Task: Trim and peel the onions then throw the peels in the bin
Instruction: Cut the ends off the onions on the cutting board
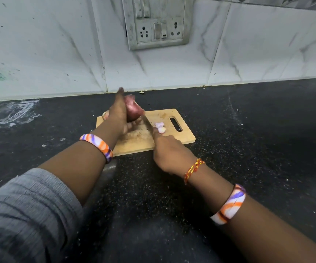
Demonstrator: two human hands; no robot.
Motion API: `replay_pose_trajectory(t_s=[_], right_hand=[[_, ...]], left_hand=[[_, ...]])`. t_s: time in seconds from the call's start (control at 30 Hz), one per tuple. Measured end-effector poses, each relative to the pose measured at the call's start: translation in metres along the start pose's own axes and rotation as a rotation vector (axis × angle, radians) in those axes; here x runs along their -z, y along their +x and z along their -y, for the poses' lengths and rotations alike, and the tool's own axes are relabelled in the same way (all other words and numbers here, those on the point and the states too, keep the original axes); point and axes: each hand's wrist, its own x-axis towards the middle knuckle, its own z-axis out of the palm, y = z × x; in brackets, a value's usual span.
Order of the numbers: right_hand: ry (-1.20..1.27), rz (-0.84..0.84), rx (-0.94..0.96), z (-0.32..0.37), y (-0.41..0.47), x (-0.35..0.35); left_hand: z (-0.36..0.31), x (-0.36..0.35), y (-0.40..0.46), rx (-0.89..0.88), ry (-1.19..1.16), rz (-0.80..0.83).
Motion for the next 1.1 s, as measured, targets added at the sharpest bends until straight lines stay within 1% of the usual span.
replay_pose_trajectory(t_s=[0.03, 0.1, 0.17, 0.2, 0.3, 0.33, 0.4, 0.5, 0.57, 0.63, 0.7, 0.8, 0.87, 0.93, 0.97, 1.03, 1.1], right_hand=[[0.036, -0.045, 0.002, -0.002, 0.001, 0.004], [0.147, -0.174, 0.020, -0.008, 0.006, 0.011], [0.353, -0.288, 0.014, -0.011, 0.013, 0.017], [0.494, -0.314, -0.015, -0.011, 0.017, 0.018], [0.998, -0.284, -0.115, -0.009, 0.030, 0.017], [1.118, -0.267, -0.133, -0.005, 0.034, 0.016], [1.266, -0.245, -0.135, 0.002, 0.040, 0.012], [1.459, -0.255, -0.117, 0.010, 0.045, 0.010], [1.550, -0.282, -0.123, 0.011, 0.046, 0.009], [1.605, -0.299, -0.182, 0.007, 0.045, 0.011], [1.654, -0.270, -0.237, -0.002, 0.044, 0.016], [1.745, -0.245, -0.240, -0.015, 0.041, 0.024], [1.776, -0.262, -0.254, -0.023, 0.039, 0.028], [1.807, -0.268, -0.269, -0.030, 0.038, 0.033], [1.825, -0.271, -0.276, -0.034, 0.038, 0.035], [1.853, -0.275, -0.287, -0.038, 0.036, 0.040], [1.850, -0.269, -0.296, -0.042, 0.034, 0.044]], left_hand=[[-0.002, 0.001, 0.000, 0.030, -0.024, 0.058], [-0.003, 0.003, -0.002, 0.081, -0.064, 0.123], [-0.002, 0.006, -0.001, 0.131, -0.086, 0.144], [-0.001, 0.006, -0.001, 0.145, -0.085, 0.137], [0.002, 0.000, -0.002, 0.176, -0.069, 0.078], [0.003, -0.004, -0.004, 0.194, -0.067, 0.057], [0.004, -0.010, -0.008, 0.202, -0.035, 0.012], [0.003, -0.022, -0.016, 0.180, -0.023, -0.020], [0.002, -0.027, -0.016, 0.164, -0.028, -0.016], [0.001, -0.029, -0.017, 0.139, -0.017, 0.017], [-0.001, -0.028, -0.015, 0.096, 0.025, 0.024], [-0.002, -0.022, -0.008, -0.035, 0.184, -0.031], [-0.001, -0.020, 0.000, -0.166, 0.408, -0.034], [-0.001, -0.021, 0.000, -0.247, 0.707, 0.039], [-0.001, -0.023, -0.003, -0.258, 0.807, 0.103], [-0.004, -0.028, -0.010, -0.224, 0.861, 0.234], [-0.010, -0.031, -0.015, -0.232, 0.803, 0.361]])
